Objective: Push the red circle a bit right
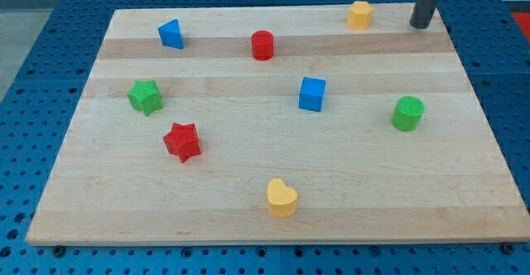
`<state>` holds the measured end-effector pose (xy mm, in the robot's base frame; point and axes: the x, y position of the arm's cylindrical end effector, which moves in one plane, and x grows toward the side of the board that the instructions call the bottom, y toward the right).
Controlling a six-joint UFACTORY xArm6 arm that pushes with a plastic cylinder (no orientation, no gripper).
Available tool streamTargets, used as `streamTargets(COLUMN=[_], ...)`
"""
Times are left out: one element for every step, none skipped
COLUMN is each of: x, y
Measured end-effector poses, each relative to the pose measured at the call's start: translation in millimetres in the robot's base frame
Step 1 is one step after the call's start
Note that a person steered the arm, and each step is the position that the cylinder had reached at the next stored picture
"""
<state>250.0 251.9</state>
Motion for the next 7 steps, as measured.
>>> streamTargets(x=[0.0, 0.0, 0.0, 0.0, 0.0, 0.9, 1.0], y=[0.0, -1.3, -2.6, -3.9, -3.9, -4.6, -4.7])
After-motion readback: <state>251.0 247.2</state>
